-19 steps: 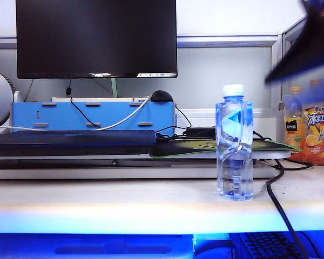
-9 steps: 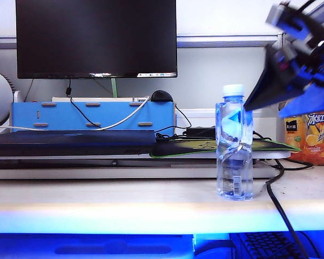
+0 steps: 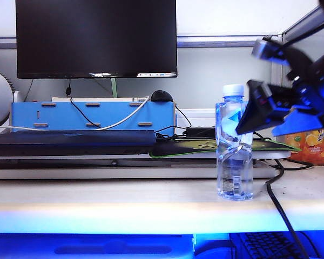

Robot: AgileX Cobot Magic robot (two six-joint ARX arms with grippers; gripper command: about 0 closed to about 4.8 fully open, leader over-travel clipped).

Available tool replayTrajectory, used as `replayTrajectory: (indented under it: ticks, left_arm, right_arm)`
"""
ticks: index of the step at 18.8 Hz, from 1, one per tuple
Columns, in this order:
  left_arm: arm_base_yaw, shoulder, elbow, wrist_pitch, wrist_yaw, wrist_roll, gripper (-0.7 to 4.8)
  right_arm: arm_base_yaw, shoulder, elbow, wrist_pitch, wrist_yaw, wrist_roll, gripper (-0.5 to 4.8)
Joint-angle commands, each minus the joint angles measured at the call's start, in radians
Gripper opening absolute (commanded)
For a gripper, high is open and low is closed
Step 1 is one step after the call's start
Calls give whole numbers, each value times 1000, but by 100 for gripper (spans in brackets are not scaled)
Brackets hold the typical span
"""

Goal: Pick up the mineral water bottle and place it on the laptop.

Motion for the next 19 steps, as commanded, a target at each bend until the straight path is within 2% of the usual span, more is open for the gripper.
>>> replayTrajectory:
  ticks: [1,5,13,19]
  left_arm:
    - [0,-2,0,-1,3,1,-2]
    - [0,-2,0,-1,3,2,-2]
    - [0,-2,0,-1,3,1,-2]
    - [0,-2,0,-1,3,1,-2]
  right_arm:
    - [2,58,25,64,-21,-3,479]
    - [10,148,72,111,-53,-4,479]
    - [13,249,150,146,-40,-3,479]
    - [14,343,225,106,-40,-3,479]
